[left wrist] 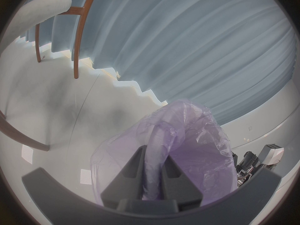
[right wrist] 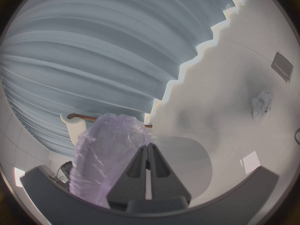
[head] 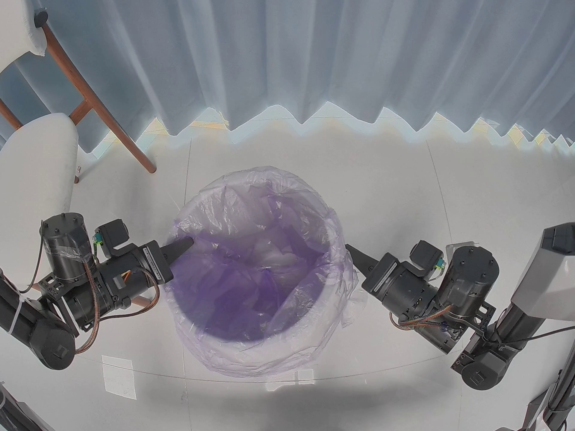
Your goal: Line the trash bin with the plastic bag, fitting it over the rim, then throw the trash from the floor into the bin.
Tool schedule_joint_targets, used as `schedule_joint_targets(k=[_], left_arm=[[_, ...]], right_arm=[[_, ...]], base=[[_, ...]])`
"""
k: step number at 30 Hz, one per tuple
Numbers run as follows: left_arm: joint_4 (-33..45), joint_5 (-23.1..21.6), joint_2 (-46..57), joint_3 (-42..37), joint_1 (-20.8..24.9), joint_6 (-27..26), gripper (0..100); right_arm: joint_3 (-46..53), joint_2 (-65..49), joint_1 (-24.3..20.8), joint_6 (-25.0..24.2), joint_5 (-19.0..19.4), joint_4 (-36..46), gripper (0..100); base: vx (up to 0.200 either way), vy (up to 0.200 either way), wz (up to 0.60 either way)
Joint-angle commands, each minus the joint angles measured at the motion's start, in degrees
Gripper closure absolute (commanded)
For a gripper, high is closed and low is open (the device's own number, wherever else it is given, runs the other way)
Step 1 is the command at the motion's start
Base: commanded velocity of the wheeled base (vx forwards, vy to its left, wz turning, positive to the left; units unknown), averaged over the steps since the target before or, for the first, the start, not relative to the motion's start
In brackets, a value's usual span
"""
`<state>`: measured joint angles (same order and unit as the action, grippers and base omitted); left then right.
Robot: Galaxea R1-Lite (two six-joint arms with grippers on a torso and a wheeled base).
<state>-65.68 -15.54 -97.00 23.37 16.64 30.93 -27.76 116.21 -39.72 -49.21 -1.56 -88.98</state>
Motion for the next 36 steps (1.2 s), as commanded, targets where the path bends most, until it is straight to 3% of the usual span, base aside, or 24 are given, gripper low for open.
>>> schedule_joint_targets(k=[1,18,28,31,32,36], left_arm=[[-0.15,-0.01,0.76,0.1,-0.12,0.1,100],[-0.06,-0.1,4.63,-0.08,-0.03,0.19,100],[0.03,-0.28,5.33,0.8,-1.08,0.45,100],[-0.06,-0.28,4.45,2.73,-2.84,2.73,100],[-0.06,-0.19,3.92,4.14,-3.37,4.84,100],[-0.06,-0.19,2.69,7.22,-5.21,11.35,100]], right_arm=[[0.16,1.47,0.17,0.61,-0.11,-0.67,100],[-0.81,4.29,4.47,4.39,-0.11,-0.76,100],[-2.12,4.11,5.18,3.16,-0.11,-0.76,100],[-2.04,3.85,4.56,1.4,-0.11,-0.76,100],[-2.3,3.67,4.03,-0.44,-0.11,-0.76,0],[-2.92,2.26,3.42,-5.54,-0.11,-0.76,0]], base=[[0.0,0.0,0.0],[0.0,0.0,0.0],[0.0,0.0,0.0],[0.0,0.0,0.0],[0.0,0.0,0.0],[0.0,0.0,0.0]])
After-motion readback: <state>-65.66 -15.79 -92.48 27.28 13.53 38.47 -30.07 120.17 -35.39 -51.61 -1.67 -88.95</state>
